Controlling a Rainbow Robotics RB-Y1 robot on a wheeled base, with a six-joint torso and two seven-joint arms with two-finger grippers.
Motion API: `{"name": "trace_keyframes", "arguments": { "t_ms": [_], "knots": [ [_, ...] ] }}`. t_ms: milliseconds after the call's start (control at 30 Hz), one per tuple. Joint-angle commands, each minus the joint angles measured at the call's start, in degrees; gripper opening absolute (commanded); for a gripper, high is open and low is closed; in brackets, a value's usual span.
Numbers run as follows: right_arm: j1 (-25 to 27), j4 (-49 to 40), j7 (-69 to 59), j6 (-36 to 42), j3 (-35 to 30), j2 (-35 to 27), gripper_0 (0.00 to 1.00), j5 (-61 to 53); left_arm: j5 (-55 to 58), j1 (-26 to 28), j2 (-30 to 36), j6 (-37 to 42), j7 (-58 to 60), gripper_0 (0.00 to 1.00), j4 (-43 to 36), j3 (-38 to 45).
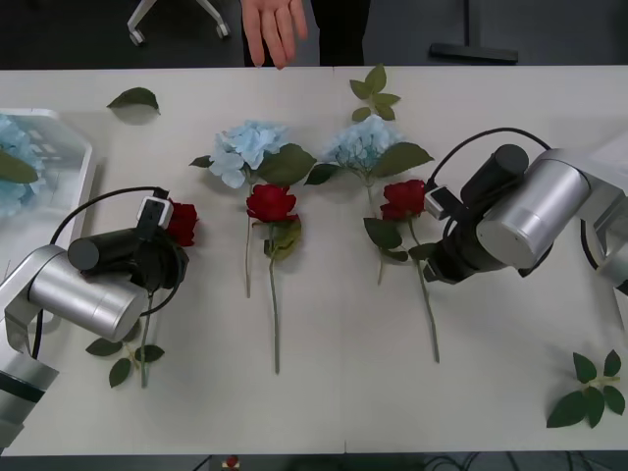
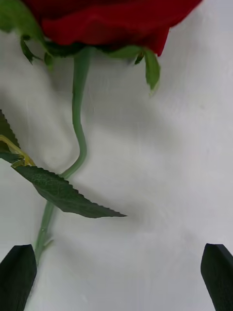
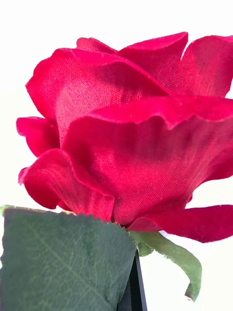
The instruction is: Place the red flowers into the right box and the blue flowers into the left box. If a person shows an open palm, hand one flower to the person first, then continue sorting.
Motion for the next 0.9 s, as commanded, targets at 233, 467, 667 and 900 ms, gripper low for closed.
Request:
{"name": "trace_keyframes", "arguments": {
  "t_ms": [233, 467, 667, 900],
  "knots": [
    [-1.2, -0.7, -6.6, 2.3, -1.0, 3.4, 0.99, 0.7, -0.6, 0.8, -0.1, -0.9, 0.0, 0.0, -0.6, 0.4],
    [-1.3, 1.1, -8.2, 2.3, -1.0, 5.8, 0.99, 2.2, -0.6, 0.8, -0.1, -0.9, 0.1, 0.0, -0.6, 0.4],
    [-1.7, 3.4, -8.0, 2.2, -1.0, 7.3, 0.99, 3.1, -0.7, 0.8, -0.1, -0.9, 0.2, 0.0, -0.6, 0.4],
    [-2.2, 5.2, -8.0, 1.9, -1.0, 8.8, 0.99, 3.9, -0.7, 0.9, 0.0, -0.9, 0.2, 0.0, -0.6, 0.4]
  ]
}}
